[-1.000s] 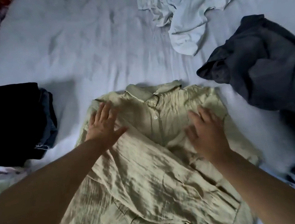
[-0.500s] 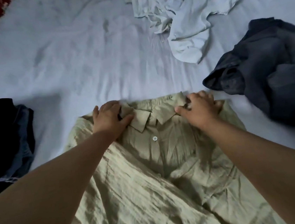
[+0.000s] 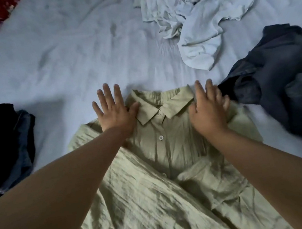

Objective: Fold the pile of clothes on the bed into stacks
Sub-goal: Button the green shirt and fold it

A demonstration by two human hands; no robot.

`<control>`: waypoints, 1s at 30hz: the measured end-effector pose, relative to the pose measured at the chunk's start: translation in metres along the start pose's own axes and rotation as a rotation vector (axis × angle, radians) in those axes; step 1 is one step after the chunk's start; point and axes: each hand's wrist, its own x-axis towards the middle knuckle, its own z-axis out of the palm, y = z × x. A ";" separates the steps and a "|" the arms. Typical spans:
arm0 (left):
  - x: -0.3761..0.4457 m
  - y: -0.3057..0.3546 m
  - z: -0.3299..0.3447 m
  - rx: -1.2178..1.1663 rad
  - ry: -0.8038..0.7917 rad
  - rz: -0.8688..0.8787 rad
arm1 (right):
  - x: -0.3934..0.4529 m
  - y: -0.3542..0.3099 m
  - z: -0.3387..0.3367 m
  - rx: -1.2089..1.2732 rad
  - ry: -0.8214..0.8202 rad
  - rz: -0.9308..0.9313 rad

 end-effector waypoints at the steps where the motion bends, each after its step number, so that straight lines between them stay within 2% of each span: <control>1: -0.004 -0.002 0.007 0.018 -0.026 0.068 | -0.003 0.004 0.005 -0.017 -0.083 -0.065; 2: -0.006 -0.004 0.011 0.037 -0.087 0.130 | -0.005 0.008 0.010 -0.054 -0.194 -0.114; 4: -0.005 -0.006 0.016 0.014 -0.219 0.140 | -0.004 0.014 0.019 -0.101 -0.365 -0.141; 6: -0.001 -0.006 0.017 -0.018 -0.237 0.081 | 0.000 0.018 0.022 -0.070 -0.411 -0.126; 8: -0.002 0.000 0.014 -0.027 -0.187 0.025 | 0.003 0.020 0.018 0.011 -0.401 -0.121; 11: -0.004 0.008 0.004 -0.017 -0.048 -0.066 | 0.001 0.018 0.005 0.161 -0.294 -0.088; 14: -0.010 0.011 -0.015 -0.137 -0.057 -0.154 | 0.001 0.007 -0.005 0.512 -0.262 0.196; 16: -0.018 0.005 -0.024 -0.273 -0.031 -0.116 | -0.003 0.000 -0.015 0.582 -0.354 0.344; 19: -0.039 -0.010 -0.042 -0.519 0.091 0.015 | -0.016 -0.003 -0.035 0.704 -0.393 0.344; 22: -0.069 -0.024 -0.067 -0.734 0.104 0.103 | -0.042 -0.002 -0.063 0.765 -0.318 0.231; 26: -0.118 -0.045 -0.098 -0.789 0.065 0.255 | -0.100 -0.009 -0.103 0.698 -0.179 0.114; 28: -0.146 -0.053 -0.114 -0.836 0.064 0.296 | -0.134 -0.011 -0.119 0.625 -0.087 0.056; 30: -0.177 -0.062 -0.126 -0.851 0.059 0.340 | -0.172 -0.011 -0.130 0.449 0.068 -0.113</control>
